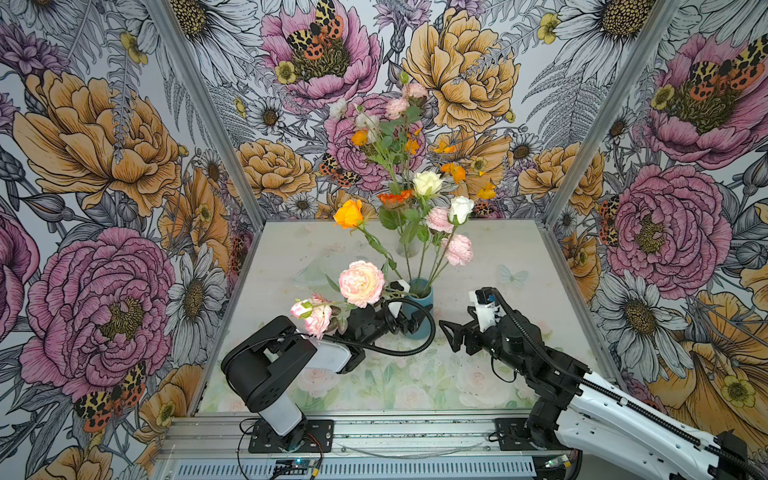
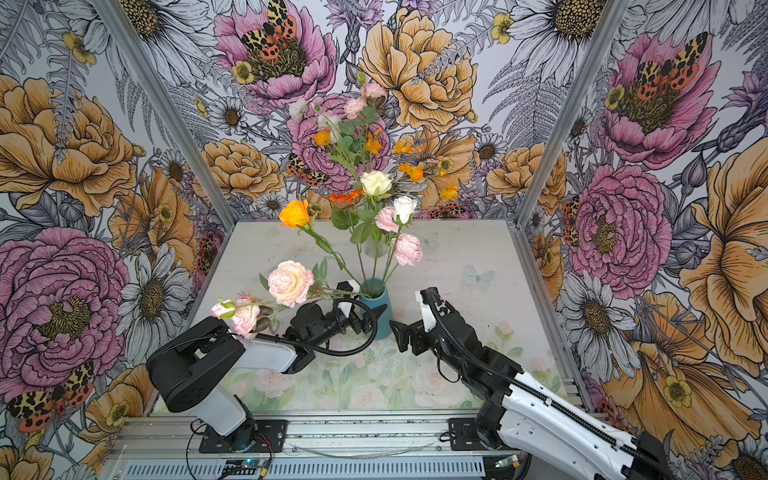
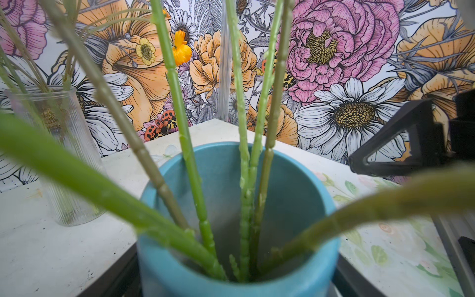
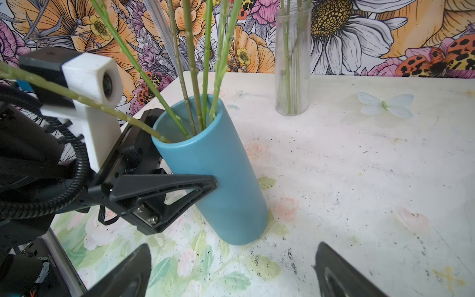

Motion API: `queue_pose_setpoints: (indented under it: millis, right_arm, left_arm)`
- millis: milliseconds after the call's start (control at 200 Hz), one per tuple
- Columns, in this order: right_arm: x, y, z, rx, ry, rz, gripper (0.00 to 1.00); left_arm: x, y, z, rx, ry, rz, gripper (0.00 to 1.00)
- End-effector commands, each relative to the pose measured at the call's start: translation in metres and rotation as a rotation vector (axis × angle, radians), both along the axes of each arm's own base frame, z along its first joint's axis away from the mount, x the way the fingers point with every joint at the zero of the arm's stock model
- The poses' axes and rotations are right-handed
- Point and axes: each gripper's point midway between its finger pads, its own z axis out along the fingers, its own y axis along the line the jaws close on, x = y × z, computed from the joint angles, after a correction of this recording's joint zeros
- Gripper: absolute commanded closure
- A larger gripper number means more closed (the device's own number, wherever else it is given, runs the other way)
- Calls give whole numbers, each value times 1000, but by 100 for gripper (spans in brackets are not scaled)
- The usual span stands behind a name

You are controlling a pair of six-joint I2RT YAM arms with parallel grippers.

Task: Arrange flowers in a vase
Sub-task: Pick up the vase from the center of the table.

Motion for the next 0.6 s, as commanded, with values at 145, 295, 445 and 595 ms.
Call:
queue_pose_setpoints:
  millis: [145, 295, 445, 595]
  right_arm:
    - [4, 7, 17, 40, -30, 17, 1]
    - [7, 3, 19, 35, -41, -2, 1]
    - [15, -5, 27, 66, -35, -24, 0]
    - [23, -9, 35, 78, -40, -39, 1]
  left_arm:
    - [-8, 1, 18, -67, -73, -38, 36]
    - [-14, 3, 28, -90, -127, -54, 42]
    - [-14, 6, 37, -115, -172, -56, 46]
    - [-9, 8, 48, -126, -167, -60, 50]
